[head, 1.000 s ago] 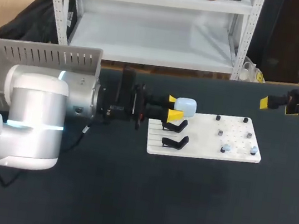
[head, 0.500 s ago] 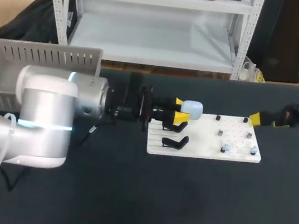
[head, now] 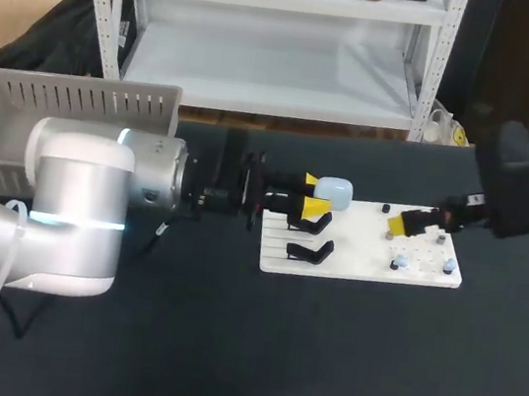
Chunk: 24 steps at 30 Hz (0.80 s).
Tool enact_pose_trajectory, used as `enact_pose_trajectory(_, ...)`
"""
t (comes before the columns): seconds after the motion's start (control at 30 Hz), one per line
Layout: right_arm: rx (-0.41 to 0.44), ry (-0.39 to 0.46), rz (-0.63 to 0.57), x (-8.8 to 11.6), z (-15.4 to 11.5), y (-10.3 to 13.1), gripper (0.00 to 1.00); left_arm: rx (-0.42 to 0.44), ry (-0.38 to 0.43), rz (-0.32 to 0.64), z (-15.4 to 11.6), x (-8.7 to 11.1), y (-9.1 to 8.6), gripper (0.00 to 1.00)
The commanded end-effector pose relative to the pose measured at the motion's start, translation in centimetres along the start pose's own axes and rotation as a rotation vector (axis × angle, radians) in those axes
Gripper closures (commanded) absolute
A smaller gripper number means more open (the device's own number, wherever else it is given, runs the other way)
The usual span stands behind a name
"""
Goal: Pick up each earbud case from the left stands, insert the matching earbuds, close the lid, and place the case in the box.
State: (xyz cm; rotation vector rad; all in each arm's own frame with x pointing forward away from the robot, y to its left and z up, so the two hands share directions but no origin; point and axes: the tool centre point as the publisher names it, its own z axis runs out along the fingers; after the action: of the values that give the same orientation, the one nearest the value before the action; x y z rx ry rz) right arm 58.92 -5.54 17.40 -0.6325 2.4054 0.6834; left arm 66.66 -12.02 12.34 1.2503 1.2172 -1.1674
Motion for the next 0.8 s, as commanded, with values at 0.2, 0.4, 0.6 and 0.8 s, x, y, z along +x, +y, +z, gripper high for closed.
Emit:
enact_pose_trajectory(0.2, 0.060, 0.022, 0.023, -0.6, 1.6, 1.6, 0.00, -0.024, -0.016, 0.023, -0.2, 0.1, -0.4, 1.00)
enact_pose_trajectory(0.4, 0.061, 0.054, 0.024, -0.4, 2.5, 2.4, 0.00, -0.026, -0.015, 0.028, 0.0, 0.2, -0.2, 1.00)
enact_pose_trajectory(0.6, 0.057, 0.067, 0.029, -1.3, 3.9, 2.7, 0.00, -0.027, -0.016, 0.028, 0.0, 0.2, -0.2, 1.00)
enact_pose_trajectory(0.8, 0.062, 0.077, 0.040, -2.3, 5.2, 2.5, 0.00, -0.027, -0.016, 0.028, 0.0, 0.2, -0.2, 1.00)
